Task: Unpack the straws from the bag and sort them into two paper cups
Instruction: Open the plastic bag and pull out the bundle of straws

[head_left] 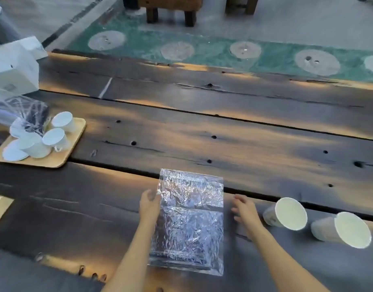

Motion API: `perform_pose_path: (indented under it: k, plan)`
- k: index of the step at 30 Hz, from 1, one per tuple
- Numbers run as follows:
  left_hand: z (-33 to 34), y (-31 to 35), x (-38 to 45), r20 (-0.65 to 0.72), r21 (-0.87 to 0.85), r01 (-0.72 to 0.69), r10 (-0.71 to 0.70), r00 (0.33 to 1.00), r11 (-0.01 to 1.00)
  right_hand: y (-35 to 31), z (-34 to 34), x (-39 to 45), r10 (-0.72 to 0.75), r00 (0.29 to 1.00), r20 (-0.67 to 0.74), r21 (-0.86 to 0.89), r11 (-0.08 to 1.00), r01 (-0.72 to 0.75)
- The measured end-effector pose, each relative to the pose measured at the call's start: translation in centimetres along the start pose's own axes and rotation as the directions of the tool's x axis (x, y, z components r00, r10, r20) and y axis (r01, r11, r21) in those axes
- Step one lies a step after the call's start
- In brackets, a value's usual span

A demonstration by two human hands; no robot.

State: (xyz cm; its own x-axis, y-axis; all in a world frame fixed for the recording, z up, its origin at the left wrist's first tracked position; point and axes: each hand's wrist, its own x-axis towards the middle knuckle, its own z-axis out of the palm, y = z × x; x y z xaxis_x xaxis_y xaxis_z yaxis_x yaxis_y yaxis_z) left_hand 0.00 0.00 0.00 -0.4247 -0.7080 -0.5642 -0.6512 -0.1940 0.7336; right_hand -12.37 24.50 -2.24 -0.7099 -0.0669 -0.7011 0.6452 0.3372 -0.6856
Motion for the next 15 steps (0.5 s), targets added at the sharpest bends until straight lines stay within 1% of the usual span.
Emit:
perform_pose_path:
  k: [2, 5, 7, 11, 15]
  plan:
    - [0.3, 0.8, 1.6, -0.006, 0.026, 0.019, -0.019, 1.0, 0.999, -0.8, 0.6, 1.5, 0.01, 1.0, -0.015, -0.027, 1.0, -0.01]
    - [1.0, 1.5, 3.7, 0.026, 0.006, 0.039, -0.039, 0.999, 0.999, -2.0, 1.6, 3.0, 0.057, 0.998, -0.013, -0.031, 0.998, -0.057]
    - [1.6, 1.8, 5.0, 0.043, 0.037, 0.069, -0.071, 0.997, 0.997, -2.5, 2.3, 3.6, 0.082, 0.997, -0.012, -0.058, 0.995, -0.083]
    - [2.5, 2.2, 6.7, 0.04, 0.095, 0.117, -0.122, 0.992, 0.989, -2.8, 3.4, 4.5, 0.083, 0.996, -0.03, -0.077, 0.993, -0.085]
    - [2.6, 1.4, 7.3, 0.05, 0.099, 0.109, -0.114, 0.992, 0.989, -2.6, 3.4, 4.8, 0.033, 0.998, -0.052, -0.1, 0.994, -0.038]
